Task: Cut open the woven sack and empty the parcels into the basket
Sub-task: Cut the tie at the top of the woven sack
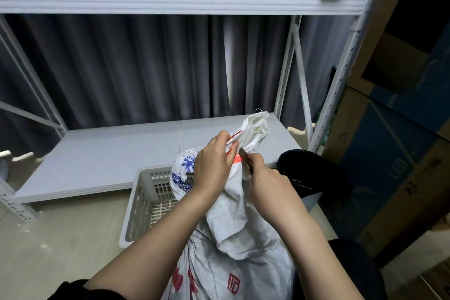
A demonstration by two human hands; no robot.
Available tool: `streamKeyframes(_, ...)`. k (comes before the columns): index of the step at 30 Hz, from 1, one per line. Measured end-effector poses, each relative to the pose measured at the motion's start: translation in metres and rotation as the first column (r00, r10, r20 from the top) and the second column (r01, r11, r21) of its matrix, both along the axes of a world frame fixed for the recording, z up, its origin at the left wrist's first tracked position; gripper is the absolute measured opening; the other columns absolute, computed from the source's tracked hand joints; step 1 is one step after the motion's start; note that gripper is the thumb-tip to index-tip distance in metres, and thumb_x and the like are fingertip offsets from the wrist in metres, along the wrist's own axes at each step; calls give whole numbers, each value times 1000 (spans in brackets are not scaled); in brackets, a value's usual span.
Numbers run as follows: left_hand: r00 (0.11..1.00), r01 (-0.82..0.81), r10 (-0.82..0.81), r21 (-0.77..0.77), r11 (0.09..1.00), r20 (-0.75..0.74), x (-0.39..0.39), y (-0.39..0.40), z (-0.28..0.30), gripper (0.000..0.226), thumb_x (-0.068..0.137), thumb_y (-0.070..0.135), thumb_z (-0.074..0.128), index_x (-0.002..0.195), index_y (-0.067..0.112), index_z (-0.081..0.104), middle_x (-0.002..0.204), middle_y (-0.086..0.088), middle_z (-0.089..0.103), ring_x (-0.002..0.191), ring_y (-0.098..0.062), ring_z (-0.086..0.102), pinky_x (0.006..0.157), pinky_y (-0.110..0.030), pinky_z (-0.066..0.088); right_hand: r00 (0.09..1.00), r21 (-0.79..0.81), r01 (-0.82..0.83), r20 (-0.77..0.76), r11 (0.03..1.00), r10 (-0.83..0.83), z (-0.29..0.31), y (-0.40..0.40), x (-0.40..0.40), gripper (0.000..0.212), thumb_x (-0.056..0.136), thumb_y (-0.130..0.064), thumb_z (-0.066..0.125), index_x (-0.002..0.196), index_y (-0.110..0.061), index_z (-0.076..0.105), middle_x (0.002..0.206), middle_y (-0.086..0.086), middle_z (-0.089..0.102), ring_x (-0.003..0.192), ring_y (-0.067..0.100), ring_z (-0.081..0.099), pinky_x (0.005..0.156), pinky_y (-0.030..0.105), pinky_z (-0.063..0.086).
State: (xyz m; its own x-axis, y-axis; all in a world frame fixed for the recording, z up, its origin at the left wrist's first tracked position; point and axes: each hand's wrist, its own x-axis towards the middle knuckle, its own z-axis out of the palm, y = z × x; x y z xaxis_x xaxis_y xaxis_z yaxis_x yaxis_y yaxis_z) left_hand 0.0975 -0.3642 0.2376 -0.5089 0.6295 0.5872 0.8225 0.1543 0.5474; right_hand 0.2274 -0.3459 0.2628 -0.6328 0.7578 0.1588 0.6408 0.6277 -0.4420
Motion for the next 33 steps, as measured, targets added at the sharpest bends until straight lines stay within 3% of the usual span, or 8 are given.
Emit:
streamKeyframes(17,999,48,-48,14,999,23,0,-3,-4,21,95,27,54,89,7,51,81,-11,63,73,-35,56,61,-39,40,991,-82,-28,127,996,38,6,-1,-13,34,97,-14,33,130,-18,29,120,18,57,104,38,56,72,40,36)
streamKeyframes(33,997,69,-70,42,997,24,-5,-5,-5,21,94,26,55,87,7,50,77,-9,61,69,-31,53,58,-33,33,992,-145,-26,115,989,43,5,-3,-15,28,98,-20,31,126,-18,32,118,17,60,104,39,57,79,44,42)
